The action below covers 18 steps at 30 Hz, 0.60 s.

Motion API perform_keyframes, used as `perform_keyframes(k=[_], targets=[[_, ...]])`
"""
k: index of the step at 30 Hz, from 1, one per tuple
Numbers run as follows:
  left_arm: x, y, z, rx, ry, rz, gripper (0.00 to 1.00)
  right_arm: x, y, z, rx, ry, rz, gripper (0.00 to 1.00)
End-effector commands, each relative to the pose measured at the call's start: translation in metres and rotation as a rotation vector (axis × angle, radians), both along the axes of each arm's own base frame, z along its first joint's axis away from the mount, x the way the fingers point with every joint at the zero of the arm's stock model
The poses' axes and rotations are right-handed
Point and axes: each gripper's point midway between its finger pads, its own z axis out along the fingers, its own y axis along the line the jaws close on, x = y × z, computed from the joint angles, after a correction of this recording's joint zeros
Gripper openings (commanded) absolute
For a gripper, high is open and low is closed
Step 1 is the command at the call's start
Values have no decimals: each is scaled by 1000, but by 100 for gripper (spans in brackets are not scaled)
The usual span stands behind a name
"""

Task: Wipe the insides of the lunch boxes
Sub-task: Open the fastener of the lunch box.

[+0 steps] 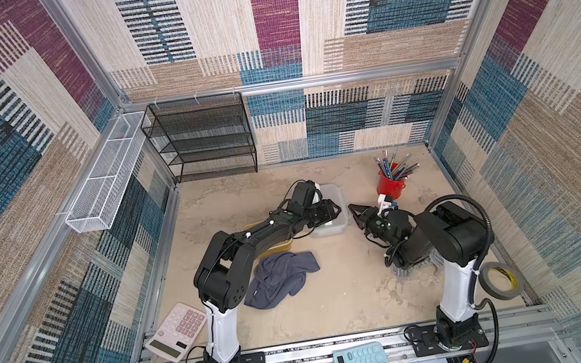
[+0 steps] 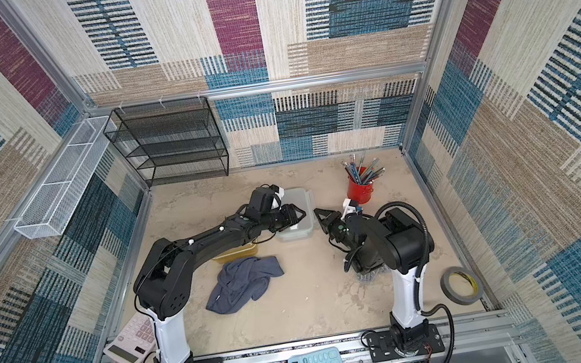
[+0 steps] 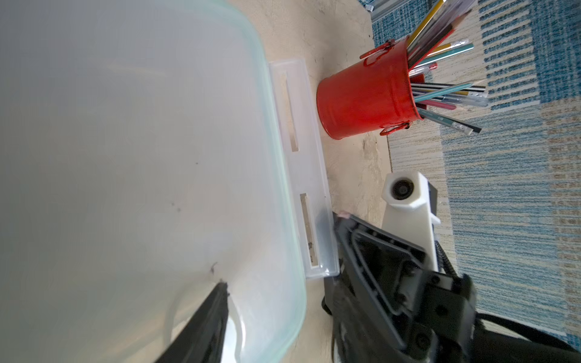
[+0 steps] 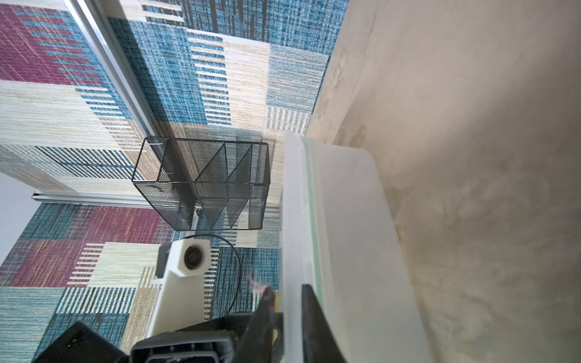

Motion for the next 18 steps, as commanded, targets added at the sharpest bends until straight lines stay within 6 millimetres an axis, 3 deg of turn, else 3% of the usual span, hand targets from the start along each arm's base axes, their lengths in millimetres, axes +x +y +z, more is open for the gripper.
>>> perform_keyframes(k=[1, 2, 4, 7, 12, 18], targets=[[-29, 17, -35, 117, 157, -18, 56, -7, 9, 27, 7, -115, 65, 30], [-28, 16, -28, 111, 145, -21, 56, -8, 8, 26, 6, -114, 65, 33], [-25, 12, -12, 95, 118, -34, 57, -8, 7, 24, 4, -104, 60, 54], [-21, 9, 11, 69, 82, -46, 58, -8, 3, 22, -11, -92, 40, 66], [-17, 14, 44, 47, 24, -55, 60, -7, 0, 22, -91, -87, 30, 75], [-12, 44, 73, 82, -57, -12, 63, -6, -14, 18, -215, -52, -22, 85]])
